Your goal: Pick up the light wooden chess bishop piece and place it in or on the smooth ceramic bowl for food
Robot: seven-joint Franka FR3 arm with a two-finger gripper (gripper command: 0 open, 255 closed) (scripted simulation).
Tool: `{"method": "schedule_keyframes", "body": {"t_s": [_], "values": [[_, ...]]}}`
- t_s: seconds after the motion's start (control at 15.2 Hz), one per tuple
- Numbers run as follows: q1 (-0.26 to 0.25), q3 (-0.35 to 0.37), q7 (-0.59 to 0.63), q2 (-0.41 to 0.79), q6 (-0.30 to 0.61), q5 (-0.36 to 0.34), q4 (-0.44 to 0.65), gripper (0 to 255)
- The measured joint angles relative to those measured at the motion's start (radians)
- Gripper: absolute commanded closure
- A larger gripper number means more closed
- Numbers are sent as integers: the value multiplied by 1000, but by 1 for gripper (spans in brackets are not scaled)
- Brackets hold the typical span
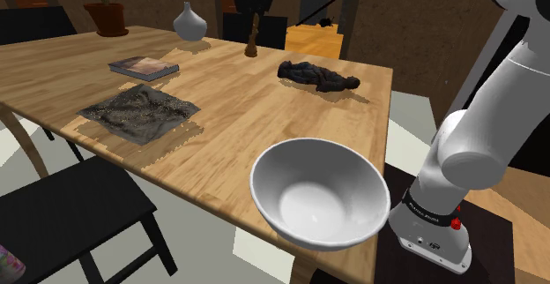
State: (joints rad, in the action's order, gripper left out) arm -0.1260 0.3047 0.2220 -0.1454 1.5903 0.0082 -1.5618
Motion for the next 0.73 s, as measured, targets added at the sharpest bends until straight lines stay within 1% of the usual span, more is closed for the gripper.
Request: {"method": "schedule_keyframes", "body": {"t_s": [0.13, 0.4, 0.46, 0.59, 0.73], "values": [[-12, 11, 23, -54, -4, 15, -48, 255], [-43, 53, 94, -122, -17, 34, -99, 255], [-52, 63, 112, -151, -9, 44, -134, 255], [-66, 75, 135, -196, -19, 60, -166, 255], [-82, 103, 178, -222, -36, 71, -172, 255]]}}
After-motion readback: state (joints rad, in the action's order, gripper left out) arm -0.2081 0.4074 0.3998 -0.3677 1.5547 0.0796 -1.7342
